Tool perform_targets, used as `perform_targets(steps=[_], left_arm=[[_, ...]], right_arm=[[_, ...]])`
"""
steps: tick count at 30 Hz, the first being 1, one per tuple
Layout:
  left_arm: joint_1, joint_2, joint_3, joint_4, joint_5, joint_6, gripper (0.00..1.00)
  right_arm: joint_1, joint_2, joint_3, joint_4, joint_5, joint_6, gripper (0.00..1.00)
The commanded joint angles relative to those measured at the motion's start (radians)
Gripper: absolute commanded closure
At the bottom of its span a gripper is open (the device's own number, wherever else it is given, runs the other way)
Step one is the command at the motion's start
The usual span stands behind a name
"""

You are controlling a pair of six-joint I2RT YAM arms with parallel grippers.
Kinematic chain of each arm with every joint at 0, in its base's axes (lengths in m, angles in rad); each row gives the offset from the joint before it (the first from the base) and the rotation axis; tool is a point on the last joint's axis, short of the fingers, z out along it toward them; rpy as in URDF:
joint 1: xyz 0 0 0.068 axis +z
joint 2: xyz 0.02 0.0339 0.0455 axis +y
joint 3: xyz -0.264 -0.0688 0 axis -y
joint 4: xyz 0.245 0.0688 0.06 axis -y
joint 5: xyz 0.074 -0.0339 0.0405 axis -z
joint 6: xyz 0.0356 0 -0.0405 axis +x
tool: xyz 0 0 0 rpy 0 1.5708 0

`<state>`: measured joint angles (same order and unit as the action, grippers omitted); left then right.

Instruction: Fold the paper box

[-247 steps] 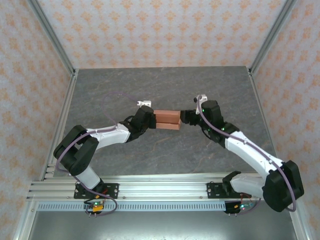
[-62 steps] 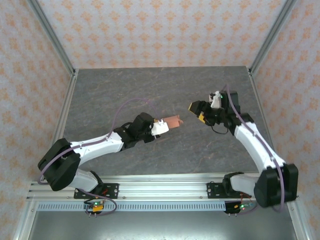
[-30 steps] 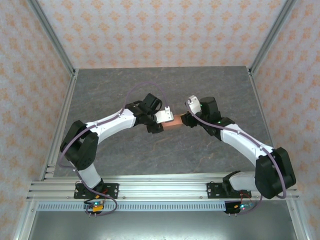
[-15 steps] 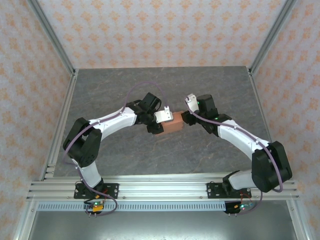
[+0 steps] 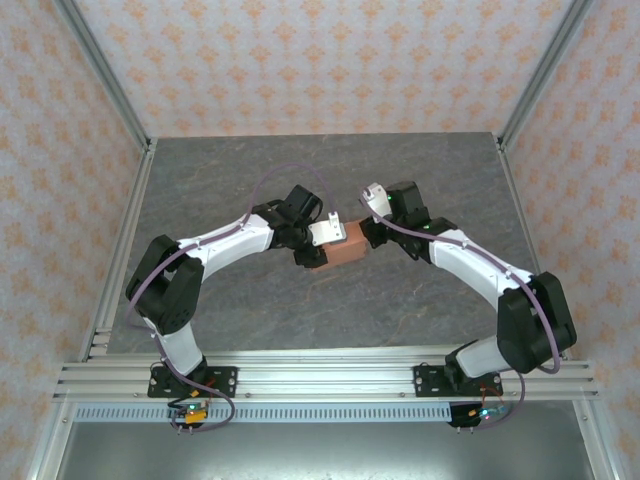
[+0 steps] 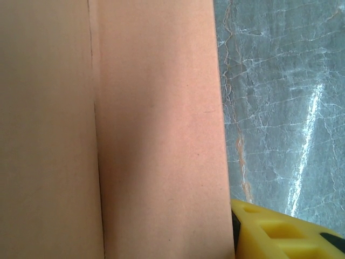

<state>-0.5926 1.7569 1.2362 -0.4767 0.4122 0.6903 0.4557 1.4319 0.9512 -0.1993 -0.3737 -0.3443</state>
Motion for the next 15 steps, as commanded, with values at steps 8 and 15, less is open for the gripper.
perform_targets(steps=[8,15], left_arm=[[0.004,-0.037,-0.018,0.121,-0.012,-0.056,0.46],[0.002,-0.034,-0.042,0.162,-0.02,-0.09,0.46]], right_arm=[[0.037,0.024,0.044,-0.018,0.047,0.16,0.94],[0.066,0.037,0.032,0.017,0.143,0.384,0.94]])
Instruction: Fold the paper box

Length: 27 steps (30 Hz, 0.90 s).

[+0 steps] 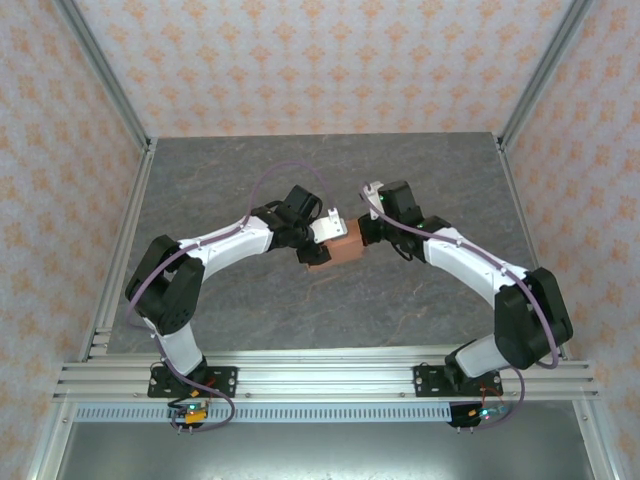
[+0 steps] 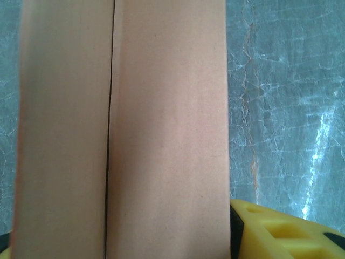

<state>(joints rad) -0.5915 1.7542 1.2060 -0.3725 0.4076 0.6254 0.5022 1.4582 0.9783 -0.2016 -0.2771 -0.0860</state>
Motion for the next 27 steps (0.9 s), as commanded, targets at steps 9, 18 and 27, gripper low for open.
perform_targets(steps=[9,18,27], left_arm=[[-0.004,-0.04,-0.026,0.082,-0.033,-0.038,0.46],[-0.002,-0.126,-0.124,0.191,-0.059,-0.082,0.36],[0.002,-0.381,-0.317,0.409,-0.128,-0.342,0.24]], right_arm=[[0.04,-0.031,-0.104,0.141,0.107,0.224,0.95],[0.059,-0.063,-0.158,0.171,0.153,0.203,0.95],[0.114,-0.05,-0.163,0.186,0.228,0.199,0.96]])
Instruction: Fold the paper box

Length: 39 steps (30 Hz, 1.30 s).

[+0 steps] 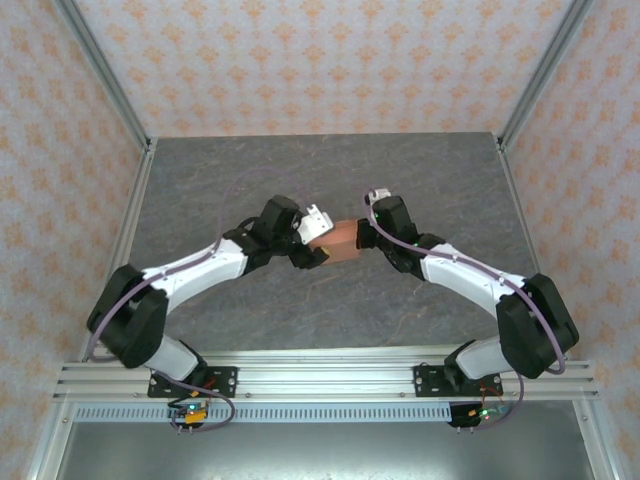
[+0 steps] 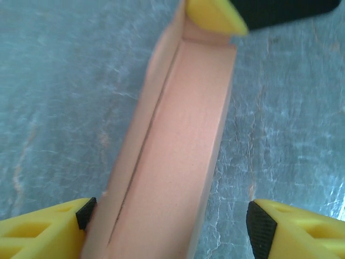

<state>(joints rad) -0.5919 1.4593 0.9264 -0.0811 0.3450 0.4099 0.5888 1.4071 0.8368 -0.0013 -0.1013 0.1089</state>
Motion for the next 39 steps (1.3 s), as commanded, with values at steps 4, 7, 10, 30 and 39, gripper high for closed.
perform_targets(steps=[4,7,10,30,39], left_arm=[[0.002,-0.228,-0.14,0.192,-0.191,-0.285,0.22],[0.004,-0.316,-0.237,0.261,-0.316,-0.459,0.16],[0.006,-0.33,-0.299,0.287,-0.337,-0.536,0.23],[-0.004,-0.292,-0.317,0.375,-0.337,-0.709,0.5],[0.025,-0.199,-0.24,0.327,-0.414,-0.882,0.35]], right_arm=[[0.071,0.013,-0.002,-0.024,0.11,-0.008,0.96],[0.082,0.019,0.01,-0.036,0.123,0.004,0.96],[0.083,0.02,0.021,-0.046,0.129,0.029,0.96],[0.11,0.018,0.017,-0.042,0.232,0.042,0.98],[0.128,0.013,-0.052,0.082,0.251,0.01,0.99]])
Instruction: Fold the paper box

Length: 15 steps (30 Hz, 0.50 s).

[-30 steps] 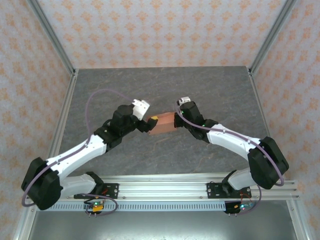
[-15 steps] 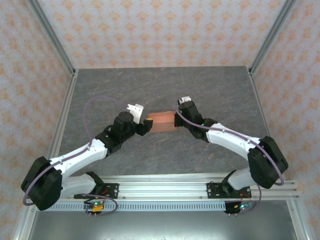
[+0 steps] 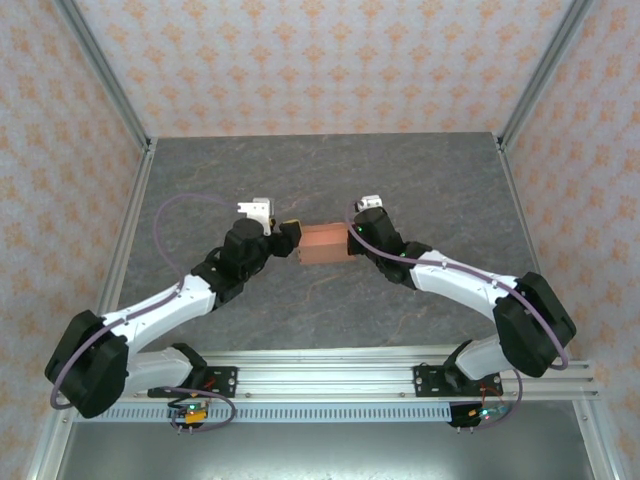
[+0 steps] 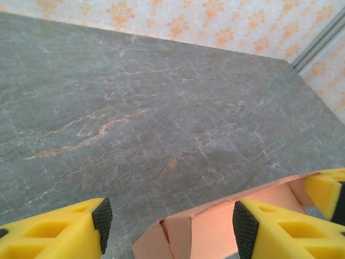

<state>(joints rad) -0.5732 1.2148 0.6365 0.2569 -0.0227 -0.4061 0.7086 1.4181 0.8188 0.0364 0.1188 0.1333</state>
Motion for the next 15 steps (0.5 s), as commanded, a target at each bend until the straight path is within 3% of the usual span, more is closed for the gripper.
perform_targets(steps=[1,7,15], left_arm=[[0.006,0.069,0.064,-0.017,-0.049,-0.068,0.35],[0.006,0.212,0.17,-0.08,-0.023,-0.043,0.34],[0.006,0.232,0.096,-0.013,0.015,-0.075,0.41]], right_arm=[[0.008,0.0,-0.042,0.055,0.031,-0.016,0.99],[0.009,-0.009,-0.063,0.082,0.033,-0.027,1.0],[0.009,-0.017,-0.072,0.083,0.046,-0.027,1.0]])
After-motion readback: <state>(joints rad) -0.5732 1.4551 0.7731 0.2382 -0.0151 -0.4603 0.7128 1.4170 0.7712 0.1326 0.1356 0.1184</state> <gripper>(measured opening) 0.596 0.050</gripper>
